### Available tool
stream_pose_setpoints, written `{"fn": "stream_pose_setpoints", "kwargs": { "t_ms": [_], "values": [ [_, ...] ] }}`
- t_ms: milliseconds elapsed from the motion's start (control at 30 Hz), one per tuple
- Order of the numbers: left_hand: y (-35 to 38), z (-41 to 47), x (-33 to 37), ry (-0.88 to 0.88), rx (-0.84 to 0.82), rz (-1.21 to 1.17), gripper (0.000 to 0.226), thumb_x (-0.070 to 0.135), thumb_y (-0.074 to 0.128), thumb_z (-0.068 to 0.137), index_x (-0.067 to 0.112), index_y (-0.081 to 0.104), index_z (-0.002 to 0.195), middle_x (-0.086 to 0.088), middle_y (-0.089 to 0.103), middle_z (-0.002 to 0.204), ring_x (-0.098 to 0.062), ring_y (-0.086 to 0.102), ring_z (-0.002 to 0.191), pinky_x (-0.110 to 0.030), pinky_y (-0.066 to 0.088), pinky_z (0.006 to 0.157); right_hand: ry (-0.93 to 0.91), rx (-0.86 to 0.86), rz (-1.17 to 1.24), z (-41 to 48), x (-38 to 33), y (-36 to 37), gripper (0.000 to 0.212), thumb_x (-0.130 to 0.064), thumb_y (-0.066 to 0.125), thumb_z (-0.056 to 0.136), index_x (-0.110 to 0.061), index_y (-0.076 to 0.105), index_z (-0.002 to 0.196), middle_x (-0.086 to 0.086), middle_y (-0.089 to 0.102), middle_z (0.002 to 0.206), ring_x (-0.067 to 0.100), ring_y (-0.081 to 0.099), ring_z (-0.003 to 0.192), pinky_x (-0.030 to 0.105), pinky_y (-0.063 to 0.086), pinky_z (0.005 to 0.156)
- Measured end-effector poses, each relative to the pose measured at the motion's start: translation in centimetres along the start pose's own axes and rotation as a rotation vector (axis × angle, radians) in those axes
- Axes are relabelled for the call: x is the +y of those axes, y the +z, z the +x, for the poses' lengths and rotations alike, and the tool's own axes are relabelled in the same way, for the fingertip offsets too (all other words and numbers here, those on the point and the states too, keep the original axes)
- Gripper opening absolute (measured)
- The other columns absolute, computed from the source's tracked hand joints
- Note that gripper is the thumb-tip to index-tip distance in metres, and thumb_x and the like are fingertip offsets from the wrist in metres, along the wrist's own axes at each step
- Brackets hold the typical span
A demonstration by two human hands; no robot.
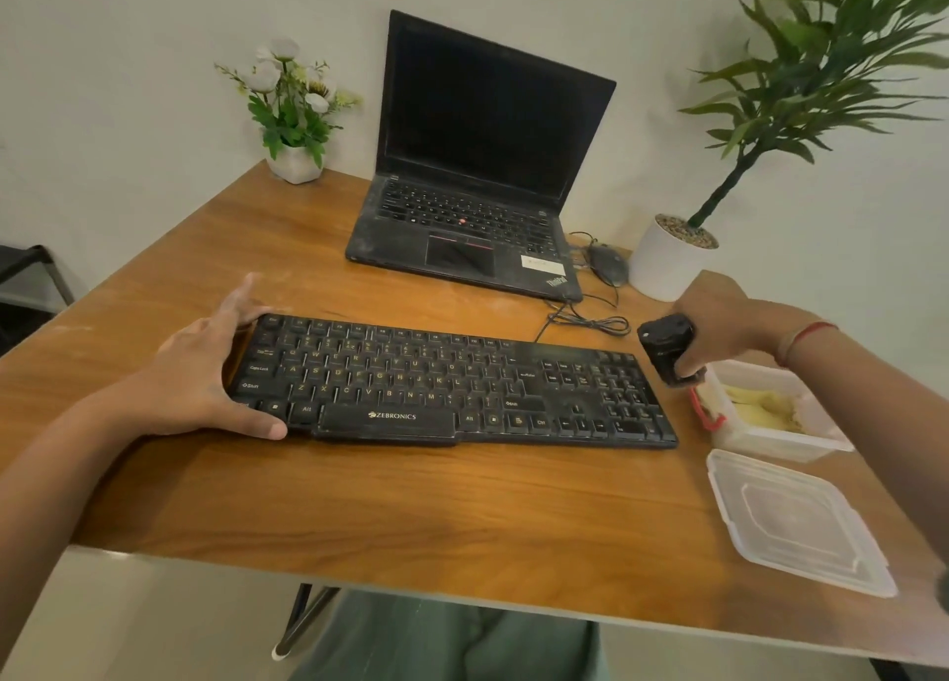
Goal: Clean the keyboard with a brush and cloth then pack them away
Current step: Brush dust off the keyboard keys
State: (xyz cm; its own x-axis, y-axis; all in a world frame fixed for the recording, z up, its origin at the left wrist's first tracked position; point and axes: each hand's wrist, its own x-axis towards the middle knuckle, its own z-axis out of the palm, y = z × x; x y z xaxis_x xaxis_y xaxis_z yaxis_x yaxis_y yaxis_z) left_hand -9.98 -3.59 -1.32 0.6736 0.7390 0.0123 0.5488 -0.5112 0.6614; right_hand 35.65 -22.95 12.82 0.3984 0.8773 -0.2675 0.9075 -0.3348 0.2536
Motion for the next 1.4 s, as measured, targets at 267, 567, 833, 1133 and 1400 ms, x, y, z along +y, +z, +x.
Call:
{"fn": "stream_pose_setpoints", "kwargs": {
  "t_ms": [267,567,833,1133,1400],
  "values": [
    [-0.1,-0.1,0.1,-0.004,0.001,0.01,0.145,0.087,0.07,0.02,0.061,-0.021,0.13,0.007,0.029,0.153,-0.023,0.026,0.14,-0.047,0.017,0.115,-0.19,0.042,0.396,-1.8,-3.8,-0.8,0.029,-0.042,0.069,0.06,-0.032,0.045,0.072,-0.029,0.057,0.048,-0.014,0.056,0.06,0.0,0.037,0.052],
    [-0.4,-0.5,0.7,-0.007,-0.037,-0.003,0.153,0.086,0.069,0.024,0.048,-0.021,0.141,0.014,0.026,0.151,-0.019,0.021,0.14,-0.041,0.013,0.115,-0.092,0.006,-0.154,-0.5,-3.7,-1.3,0.027,-0.045,0.071,0.054,-0.027,0.061,0.073,-0.009,0.062,0.061,0.009,0.059,0.061,0.022,0.049,0.057],
    [-0.4,-0.5,0.6,-0.014,-0.035,0.018,0.157,0.087,0.068,0.027,0.038,-0.022,0.146,0.01,0.023,0.155,-0.019,0.021,0.141,-0.04,0.011,0.116,-0.638,0.021,0.84,0.5,-20.9,-5.0,0.039,-0.02,0.076,0.069,-0.007,0.064,0.103,0.005,0.071,0.096,0.017,0.069,0.088,0.029,0.057,0.077],
    [-0.3,0.0,0.1,0.046,0.041,-0.036,0.139,0.078,0.079,0.03,0.033,0.015,0.145,0.013,0.045,0.133,-0.016,0.044,0.123,-0.05,0.034,0.108,-0.58,0.012,0.931,3.2,-33.0,-3.7,0.026,-0.016,0.078,0.07,-0.005,0.065,0.09,0.011,0.071,0.084,0.024,0.069,0.076,0.036,0.058,0.068],
    [-0.2,0.0,0.1,0.005,0.012,0.003,0.152,0.084,0.074,0.027,0.035,-0.002,0.149,0.009,0.04,0.14,-0.019,0.036,0.13,-0.05,0.026,0.113,-0.631,-0.059,0.714,2.1,-31.0,-4.9,0.024,-0.018,0.076,0.073,-0.022,0.052,0.074,-0.005,0.062,0.066,0.012,0.06,0.057,0.022,0.049,0.052]
  ]
}}
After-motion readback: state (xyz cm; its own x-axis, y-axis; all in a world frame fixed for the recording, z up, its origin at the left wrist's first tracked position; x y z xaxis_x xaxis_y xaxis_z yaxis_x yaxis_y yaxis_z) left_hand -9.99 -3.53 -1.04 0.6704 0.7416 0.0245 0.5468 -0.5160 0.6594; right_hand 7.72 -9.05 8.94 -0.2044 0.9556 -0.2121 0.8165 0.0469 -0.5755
